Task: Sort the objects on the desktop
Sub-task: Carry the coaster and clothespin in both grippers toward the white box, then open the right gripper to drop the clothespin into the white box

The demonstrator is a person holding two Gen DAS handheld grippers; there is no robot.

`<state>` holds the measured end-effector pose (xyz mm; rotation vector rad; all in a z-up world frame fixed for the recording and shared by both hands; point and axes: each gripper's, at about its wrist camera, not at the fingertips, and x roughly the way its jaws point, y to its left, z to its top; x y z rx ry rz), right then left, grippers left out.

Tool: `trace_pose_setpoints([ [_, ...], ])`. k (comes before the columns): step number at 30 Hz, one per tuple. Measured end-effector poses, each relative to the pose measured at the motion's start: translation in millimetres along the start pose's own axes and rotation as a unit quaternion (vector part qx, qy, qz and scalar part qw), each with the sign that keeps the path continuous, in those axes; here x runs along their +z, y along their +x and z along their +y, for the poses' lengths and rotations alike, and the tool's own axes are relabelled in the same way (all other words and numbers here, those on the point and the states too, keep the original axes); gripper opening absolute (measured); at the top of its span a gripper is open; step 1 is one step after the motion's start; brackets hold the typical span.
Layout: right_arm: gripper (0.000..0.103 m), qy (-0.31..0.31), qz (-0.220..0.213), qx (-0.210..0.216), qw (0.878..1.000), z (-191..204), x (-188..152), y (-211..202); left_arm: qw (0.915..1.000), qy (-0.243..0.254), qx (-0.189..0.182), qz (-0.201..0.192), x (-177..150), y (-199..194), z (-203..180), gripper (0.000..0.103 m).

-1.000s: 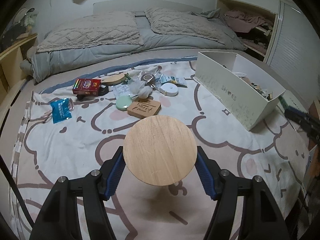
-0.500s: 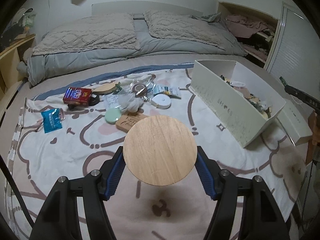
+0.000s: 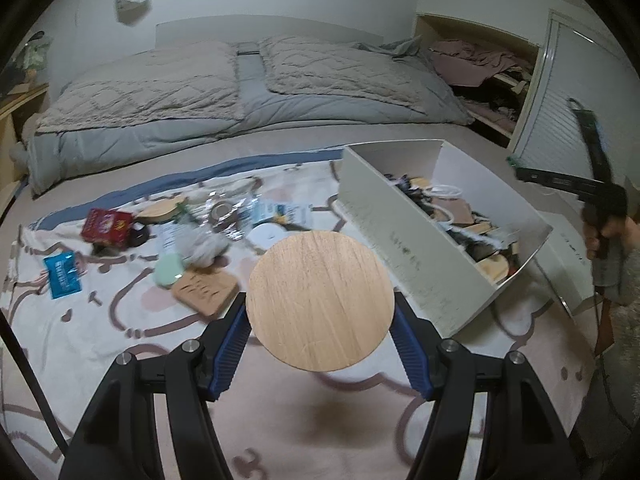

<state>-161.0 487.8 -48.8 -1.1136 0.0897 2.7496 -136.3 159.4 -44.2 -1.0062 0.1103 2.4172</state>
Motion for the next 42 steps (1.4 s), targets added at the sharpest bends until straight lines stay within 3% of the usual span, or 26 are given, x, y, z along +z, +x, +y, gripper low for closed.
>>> trace_pose_setpoints([
  [18,0.031,-0.012,0.087,-0.048,0.995,-15,37,92,0.9986,0.013,-0.052,-0.002,18,36,-79,0.068],
  [29,0.031,-0.057,0.126,-0.077,0.987,13,61,145,0.9984,0.006,-0.056,-0.008,25,54,-94,0.068],
  [37,0.031,-0.052,0.149,-0.107,0.982,1,57,174,0.9980,0.005,-0.061,-0.013,34,64,-100,0.068],
  [39,0.037,-0.046,0.148,-0.108,0.982,-3,58,176,0.9979,0.003,-0.063,-0.014,35,66,-101,0.068],
  [40,0.051,-0.039,0.148,-0.110,0.982,-6,58,176,0.9979,0.004,-0.064,-0.014,35,68,-101,0.068],
  [42,0.054,-0.033,0.140,-0.090,0.985,-8,60,172,0.9978,0.005,-0.065,-0.014,35,69,-104,0.068],
])
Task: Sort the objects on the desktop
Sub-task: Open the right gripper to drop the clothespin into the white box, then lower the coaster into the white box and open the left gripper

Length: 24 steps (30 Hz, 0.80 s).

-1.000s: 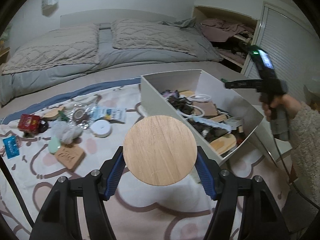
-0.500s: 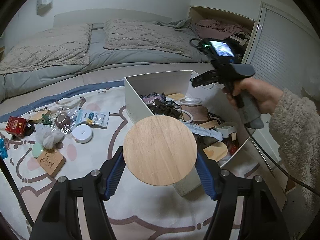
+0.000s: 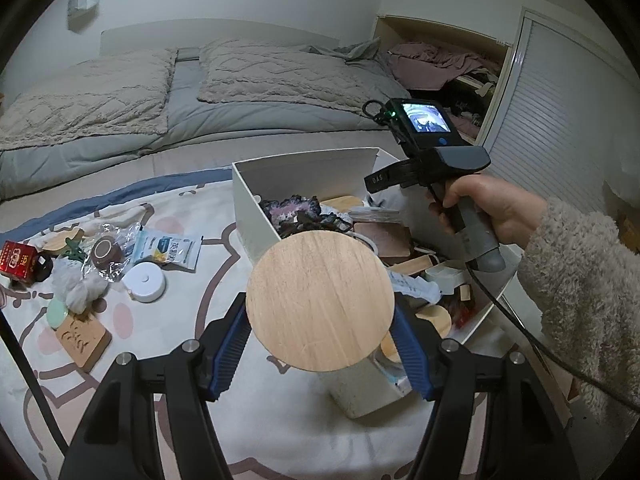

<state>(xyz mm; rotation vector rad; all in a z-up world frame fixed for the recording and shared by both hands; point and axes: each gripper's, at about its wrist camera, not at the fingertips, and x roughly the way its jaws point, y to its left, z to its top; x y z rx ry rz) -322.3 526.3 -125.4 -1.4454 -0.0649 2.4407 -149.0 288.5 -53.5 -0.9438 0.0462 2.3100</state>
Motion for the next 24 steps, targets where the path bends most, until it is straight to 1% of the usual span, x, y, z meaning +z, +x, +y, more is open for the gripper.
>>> trace_pose_setpoints([
  [1,0.056,-0.002,-0.007,0.001,1.000,0,0,-3,1.0000,0.000,-0.001,0.001,0,1,0,0.068],
  [4,0.065,-0.008,-0.031,0.009,0.999,1,-1,-15,1.0000,-0.001,-0.003,0.003,0,4,-1,0.068],
  [9,0.065,0.006,-0.061,0.048,0.997,-9,-5,-41,1.0000,-0.005,-0.002,0.003,5,10,-3,0.068],
  [12,0.065,0.012,-0.082,0.075,0.994,-19,-13,-62,0.9999,-0.012,-0.004,0.001,11,14,-4,0.068],
  [13,0.065,0.013,-0.085,0.081,0.993,-18,-14,-64,0.9999,-0.014,-0.005,0.001,15,17,-5,0.068],
  [18,0.065,0.024,-0.104,0.109,0.988,-26,-37,-85,0.9998,-0.016,-0.008,-0.002,30,29,-13,0.068],
  [24,0.065,0.050,-0.129,0.143,0.980,-37,-69,-102,0.9993,-0.023,-0.026,0.012,46,51,-27,0.068],
])
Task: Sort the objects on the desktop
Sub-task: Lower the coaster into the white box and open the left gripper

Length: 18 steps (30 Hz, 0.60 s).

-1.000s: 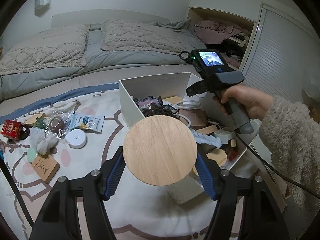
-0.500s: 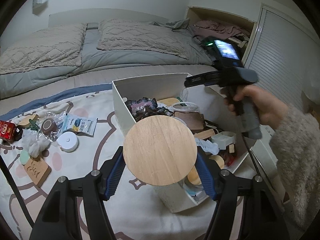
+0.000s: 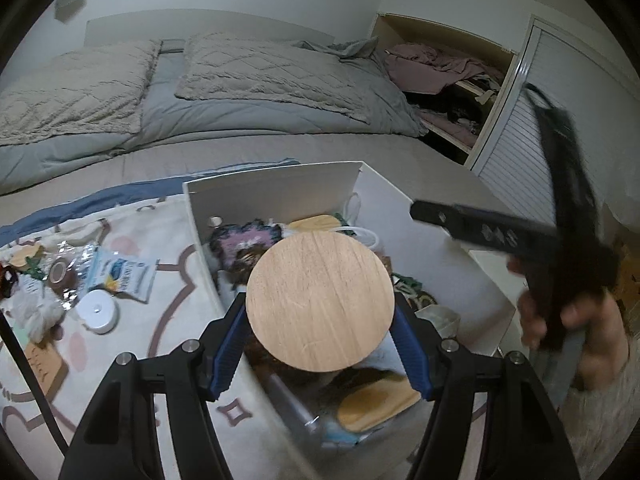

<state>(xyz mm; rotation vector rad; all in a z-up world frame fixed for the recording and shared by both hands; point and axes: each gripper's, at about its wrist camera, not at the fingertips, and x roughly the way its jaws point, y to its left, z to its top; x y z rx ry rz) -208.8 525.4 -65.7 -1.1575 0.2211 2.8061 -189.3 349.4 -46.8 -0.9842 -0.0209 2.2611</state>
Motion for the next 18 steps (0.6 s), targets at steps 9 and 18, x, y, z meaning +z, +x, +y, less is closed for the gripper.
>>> trace_pose_setpoints([
  [9,0.066,0.046,-0.035,-0.001,0.998,-18,-39,-31,0.9995,-0.007,-0.011,0.030,20,33,-13,0.068],
  [18,0.066,0.042,-0.031,0.005,0.999,-16,-66,-42,0.9979,-0.025,0.015,0.058,16,58,-8,0.094],
])
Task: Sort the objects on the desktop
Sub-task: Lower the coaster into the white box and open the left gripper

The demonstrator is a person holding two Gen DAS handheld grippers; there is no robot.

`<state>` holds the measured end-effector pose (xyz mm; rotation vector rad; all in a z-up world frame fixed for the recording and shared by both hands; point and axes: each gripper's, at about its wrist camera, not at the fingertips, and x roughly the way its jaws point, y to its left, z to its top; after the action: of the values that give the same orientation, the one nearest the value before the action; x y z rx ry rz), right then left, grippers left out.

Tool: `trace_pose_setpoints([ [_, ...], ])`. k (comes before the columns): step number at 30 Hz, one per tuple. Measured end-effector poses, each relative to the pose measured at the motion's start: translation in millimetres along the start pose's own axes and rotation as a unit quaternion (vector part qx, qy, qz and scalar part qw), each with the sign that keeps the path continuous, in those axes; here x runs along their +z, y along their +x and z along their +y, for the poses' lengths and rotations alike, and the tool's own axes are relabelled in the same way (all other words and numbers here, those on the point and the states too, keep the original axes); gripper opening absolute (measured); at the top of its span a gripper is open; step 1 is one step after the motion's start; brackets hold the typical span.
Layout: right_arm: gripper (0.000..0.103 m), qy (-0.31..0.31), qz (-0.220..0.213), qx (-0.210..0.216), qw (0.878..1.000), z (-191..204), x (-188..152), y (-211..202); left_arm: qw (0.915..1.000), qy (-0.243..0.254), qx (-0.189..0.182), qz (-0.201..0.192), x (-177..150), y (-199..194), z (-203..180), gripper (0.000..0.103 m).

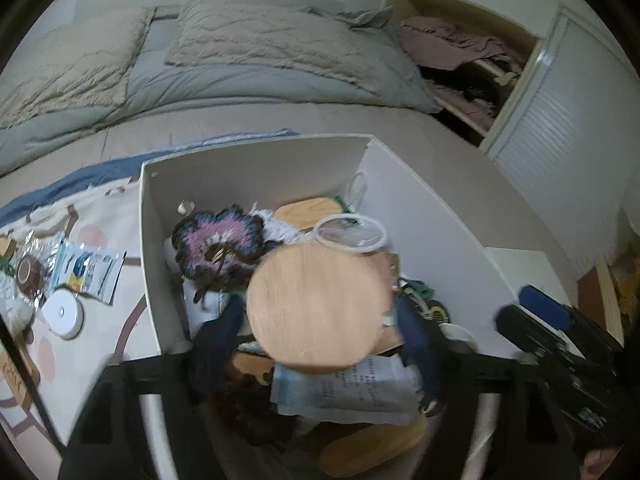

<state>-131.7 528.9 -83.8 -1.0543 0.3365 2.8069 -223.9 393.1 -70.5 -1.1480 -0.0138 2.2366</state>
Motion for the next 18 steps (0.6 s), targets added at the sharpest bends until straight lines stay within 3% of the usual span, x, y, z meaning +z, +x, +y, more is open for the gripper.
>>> trace_pose_setpoints([
  [4,0.066,0.005,-0.001,0.011,1.000,4,-5,-4,0.9999,-0.014,-0.009,-0.006,-2,-4,6,0.096],
  [18,0.066,0.016,-0.006,0.002,1.000,13,-10,-9,0.9992,0.031,0.005,-0.026,-6,-31,5,0.096],
])
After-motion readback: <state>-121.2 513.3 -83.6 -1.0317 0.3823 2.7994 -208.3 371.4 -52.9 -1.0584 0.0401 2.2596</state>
